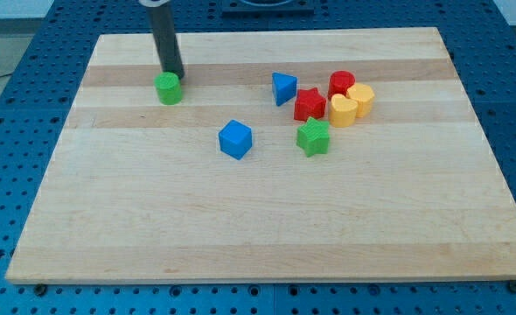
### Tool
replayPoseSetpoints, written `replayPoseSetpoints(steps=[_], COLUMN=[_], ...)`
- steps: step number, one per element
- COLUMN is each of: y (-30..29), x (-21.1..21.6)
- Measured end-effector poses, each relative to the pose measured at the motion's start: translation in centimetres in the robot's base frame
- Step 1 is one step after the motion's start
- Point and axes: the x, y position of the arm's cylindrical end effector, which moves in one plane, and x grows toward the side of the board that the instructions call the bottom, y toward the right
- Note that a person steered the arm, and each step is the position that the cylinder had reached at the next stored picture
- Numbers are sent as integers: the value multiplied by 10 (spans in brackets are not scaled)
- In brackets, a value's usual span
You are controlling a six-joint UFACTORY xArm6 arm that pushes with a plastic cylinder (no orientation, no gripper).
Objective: Move the green circle towards blue cube
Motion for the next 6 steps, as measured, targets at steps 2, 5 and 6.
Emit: replayPoseSetpoints(steps=[2,5,6], y=[-9,-3,70], x=[22,44,51])
